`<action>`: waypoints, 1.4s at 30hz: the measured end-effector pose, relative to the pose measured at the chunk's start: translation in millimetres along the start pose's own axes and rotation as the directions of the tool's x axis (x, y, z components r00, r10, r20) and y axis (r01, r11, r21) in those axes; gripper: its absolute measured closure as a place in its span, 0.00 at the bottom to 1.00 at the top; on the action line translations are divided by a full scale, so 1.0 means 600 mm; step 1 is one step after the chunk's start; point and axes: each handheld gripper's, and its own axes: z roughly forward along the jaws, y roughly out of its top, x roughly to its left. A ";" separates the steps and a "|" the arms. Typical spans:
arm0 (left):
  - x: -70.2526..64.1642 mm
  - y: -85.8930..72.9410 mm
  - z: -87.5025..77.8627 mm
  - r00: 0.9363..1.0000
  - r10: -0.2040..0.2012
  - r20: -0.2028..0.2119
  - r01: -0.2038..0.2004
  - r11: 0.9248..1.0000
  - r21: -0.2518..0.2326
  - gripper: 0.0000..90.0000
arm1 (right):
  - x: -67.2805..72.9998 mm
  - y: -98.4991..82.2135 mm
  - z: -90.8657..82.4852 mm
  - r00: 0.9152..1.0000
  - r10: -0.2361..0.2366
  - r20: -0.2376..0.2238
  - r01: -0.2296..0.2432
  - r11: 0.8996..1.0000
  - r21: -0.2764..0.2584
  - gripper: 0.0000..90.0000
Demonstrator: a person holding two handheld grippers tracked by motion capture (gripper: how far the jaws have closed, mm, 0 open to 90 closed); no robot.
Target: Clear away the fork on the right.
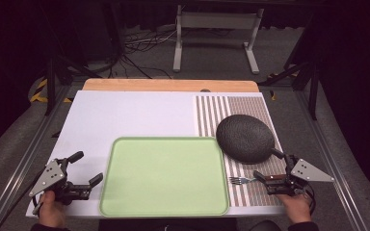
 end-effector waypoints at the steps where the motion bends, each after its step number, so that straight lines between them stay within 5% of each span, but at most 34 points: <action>1: 0.000 0.000 0.000 1.000 0.000 0.001 0.000 1.000 0.002 0.00 | 0.000 0.000 0.000 1.000 0.006 -0.004 -0.006 1.000 -0.006 0.01; 23: 0.000 0.000 0.000 1.000 0.005 0.001 -0.005 1.000 0.006 0.00 | 0.000 0.001 -0.001 1.000 0.000 -0.004 0.000 1.000 0.001 0.01; 42: 0.001 0.000 -0.002 1.000 -0.005 -0.005 0.005 1.000 -0.001 0.00 | -0.002 0.034 0.014 0.996 -0.012 -0.088 0.019 0.997 0.078 0.02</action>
